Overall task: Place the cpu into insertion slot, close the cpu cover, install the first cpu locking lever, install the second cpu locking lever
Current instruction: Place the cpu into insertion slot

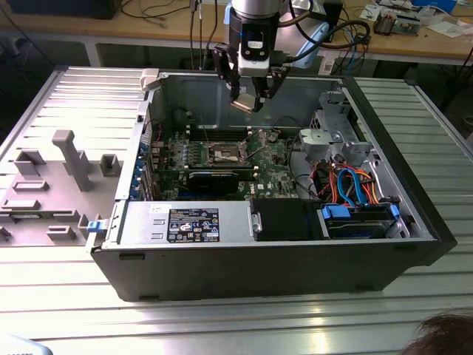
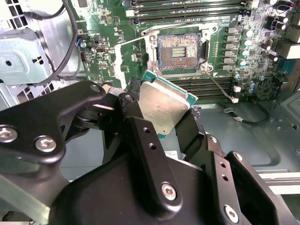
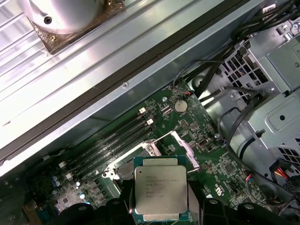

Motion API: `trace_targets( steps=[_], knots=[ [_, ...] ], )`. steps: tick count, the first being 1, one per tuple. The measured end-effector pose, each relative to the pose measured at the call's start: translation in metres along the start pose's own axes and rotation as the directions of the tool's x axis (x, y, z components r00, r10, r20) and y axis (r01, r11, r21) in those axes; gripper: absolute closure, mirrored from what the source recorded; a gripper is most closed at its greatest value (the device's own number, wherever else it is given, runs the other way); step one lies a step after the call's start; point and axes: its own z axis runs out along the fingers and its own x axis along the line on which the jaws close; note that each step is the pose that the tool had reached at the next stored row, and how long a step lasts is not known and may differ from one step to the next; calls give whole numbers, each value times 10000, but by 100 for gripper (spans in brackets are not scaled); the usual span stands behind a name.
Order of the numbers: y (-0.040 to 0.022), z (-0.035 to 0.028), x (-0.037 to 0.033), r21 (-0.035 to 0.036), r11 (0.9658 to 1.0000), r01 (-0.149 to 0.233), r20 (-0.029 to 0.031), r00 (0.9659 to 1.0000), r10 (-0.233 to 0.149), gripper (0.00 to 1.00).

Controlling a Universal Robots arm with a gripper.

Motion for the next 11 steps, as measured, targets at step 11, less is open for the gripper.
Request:
trace_targets(
  steps=[11],
  knots=[
    [0, 0, 0, -1, 9999, -109, 8, 9999, 109, 45]
  ],
)
